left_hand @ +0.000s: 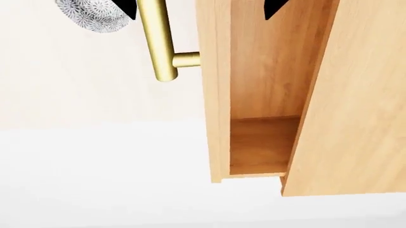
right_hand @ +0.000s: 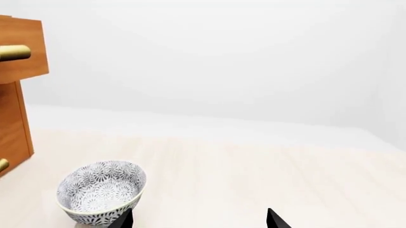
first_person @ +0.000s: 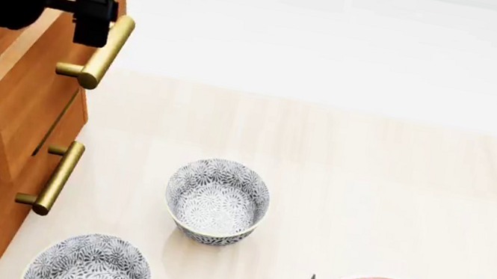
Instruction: Open the top drawer of the cabinet.
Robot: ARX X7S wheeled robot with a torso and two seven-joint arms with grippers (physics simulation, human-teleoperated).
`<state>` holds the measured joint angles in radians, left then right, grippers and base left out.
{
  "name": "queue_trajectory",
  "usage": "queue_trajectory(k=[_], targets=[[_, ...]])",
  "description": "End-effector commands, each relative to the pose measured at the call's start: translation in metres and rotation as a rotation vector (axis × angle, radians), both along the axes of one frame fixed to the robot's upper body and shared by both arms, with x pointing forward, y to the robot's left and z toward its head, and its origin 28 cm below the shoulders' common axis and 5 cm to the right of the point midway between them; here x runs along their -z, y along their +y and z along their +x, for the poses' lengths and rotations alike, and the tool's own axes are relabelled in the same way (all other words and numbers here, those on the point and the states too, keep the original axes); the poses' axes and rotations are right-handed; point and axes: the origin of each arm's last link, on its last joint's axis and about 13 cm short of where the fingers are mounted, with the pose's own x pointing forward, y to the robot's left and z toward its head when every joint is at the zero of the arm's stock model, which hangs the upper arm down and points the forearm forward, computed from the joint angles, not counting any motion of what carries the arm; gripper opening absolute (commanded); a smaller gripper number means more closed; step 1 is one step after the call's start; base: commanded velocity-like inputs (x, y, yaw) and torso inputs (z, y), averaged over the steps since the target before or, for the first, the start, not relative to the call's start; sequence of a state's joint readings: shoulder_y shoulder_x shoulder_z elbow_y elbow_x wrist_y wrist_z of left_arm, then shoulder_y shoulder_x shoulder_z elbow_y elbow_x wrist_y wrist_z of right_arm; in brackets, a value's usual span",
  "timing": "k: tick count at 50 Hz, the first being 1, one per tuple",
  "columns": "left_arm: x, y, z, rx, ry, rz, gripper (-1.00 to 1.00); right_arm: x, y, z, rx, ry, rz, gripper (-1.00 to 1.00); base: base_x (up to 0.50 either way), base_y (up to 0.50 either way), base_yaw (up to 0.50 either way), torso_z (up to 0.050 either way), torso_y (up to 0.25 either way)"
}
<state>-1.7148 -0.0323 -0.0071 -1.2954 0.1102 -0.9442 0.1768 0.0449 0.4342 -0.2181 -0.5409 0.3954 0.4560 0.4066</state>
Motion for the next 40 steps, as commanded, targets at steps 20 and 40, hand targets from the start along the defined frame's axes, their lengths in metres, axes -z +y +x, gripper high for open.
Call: queue_trajectory(k=[20, 40], targets=[[0.067, -0.051, -0.003, 0.179, 0.173, -0.318, 1.0, 0.008, -0.004, 0.0, 0.003, 0.017, 0.014, 1.0, 0.01, 0.0, 0.0, 0.0, 0.0], [0.057, -0.063, -0.004, 0.233, 0.164, -0.387, 1.0, 0.008, -0.003, 0.001, -0.001, 0.027, 0.007, 1.0, 0.0, 0.0, 0.0, 0.0, 0.0]])
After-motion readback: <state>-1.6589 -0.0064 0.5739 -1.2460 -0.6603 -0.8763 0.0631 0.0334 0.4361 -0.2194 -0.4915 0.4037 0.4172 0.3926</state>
